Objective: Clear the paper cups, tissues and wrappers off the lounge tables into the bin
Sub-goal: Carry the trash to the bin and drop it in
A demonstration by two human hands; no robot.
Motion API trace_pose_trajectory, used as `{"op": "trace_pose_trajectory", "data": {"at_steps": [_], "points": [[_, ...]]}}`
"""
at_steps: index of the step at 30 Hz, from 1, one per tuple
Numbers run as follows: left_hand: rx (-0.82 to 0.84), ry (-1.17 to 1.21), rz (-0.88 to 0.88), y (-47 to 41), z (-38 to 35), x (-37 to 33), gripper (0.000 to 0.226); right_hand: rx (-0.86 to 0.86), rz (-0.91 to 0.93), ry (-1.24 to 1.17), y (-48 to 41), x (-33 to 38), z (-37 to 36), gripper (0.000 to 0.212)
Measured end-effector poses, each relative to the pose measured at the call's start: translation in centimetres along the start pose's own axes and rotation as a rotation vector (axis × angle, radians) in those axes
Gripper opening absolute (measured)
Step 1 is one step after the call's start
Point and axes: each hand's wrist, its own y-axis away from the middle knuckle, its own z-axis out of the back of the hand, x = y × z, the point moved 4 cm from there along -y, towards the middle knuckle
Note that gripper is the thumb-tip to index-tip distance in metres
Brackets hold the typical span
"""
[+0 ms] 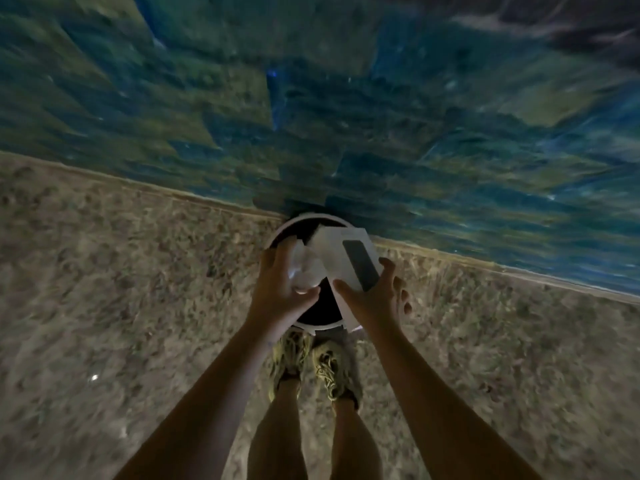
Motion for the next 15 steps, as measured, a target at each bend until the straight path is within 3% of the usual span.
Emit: {"op": "trace_pose_trajectory", "data": {"at_steps": [2,6,9,12,15], "points": [[-0.012,0.012,0.017,-0.8,-1.3,1.9,0.073,0.035,0.001,-0.019,-2.0,-0.4,-2.2,0.095],[-0.092,-0.118,0.103,-1.5,-2.6,4.8,0.090,0.084,0.087,0.069,-3.6,-0.7,-4.2,0.097],[-0.138,-0.173,0.144,-1.1,-2.3,4.6,0.075,0.050,0.208,-0.032,-2.6,-0.1,-3.1,0.066],[-0.204,-0.162,0.109,-0.7,-0.4,2.3,0.058,-0.006,0.455,-0.154,-0.6,2.5,-0.4,0.033],[-0.272,-0.112,0.036,-0.3,2.3,-1.5,0.050,0.001,0.691,-0.167,1.6,6.6,2.3,0.026]]}}
